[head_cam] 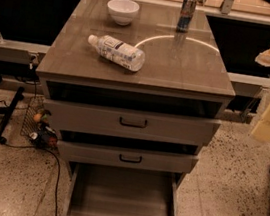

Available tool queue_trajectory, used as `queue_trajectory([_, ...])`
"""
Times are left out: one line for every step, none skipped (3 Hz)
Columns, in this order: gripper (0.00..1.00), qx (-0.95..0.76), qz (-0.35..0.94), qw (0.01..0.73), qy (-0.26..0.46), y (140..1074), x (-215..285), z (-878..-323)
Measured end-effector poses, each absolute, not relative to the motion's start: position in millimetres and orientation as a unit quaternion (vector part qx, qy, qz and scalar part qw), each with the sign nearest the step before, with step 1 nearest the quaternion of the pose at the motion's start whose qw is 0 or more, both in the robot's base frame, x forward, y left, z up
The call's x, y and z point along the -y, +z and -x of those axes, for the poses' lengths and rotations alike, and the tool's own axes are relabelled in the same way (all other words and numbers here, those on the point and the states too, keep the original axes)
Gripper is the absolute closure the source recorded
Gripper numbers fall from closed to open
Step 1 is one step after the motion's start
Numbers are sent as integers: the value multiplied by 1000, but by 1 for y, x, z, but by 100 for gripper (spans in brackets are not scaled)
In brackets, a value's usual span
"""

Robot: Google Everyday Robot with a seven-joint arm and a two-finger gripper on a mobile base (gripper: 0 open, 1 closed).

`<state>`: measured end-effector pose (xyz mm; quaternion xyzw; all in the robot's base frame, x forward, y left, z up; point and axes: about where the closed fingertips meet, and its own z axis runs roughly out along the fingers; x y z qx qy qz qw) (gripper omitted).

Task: Close bottom drawer

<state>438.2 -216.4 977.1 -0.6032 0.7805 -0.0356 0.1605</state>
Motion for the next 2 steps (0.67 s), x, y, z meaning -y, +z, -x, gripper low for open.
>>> queue_trajectory([0, -780, 604, 161, -35, 973, 215, -439])
queue_trajectory([0, -776, 608, 164, -33, 956, 210, -440])
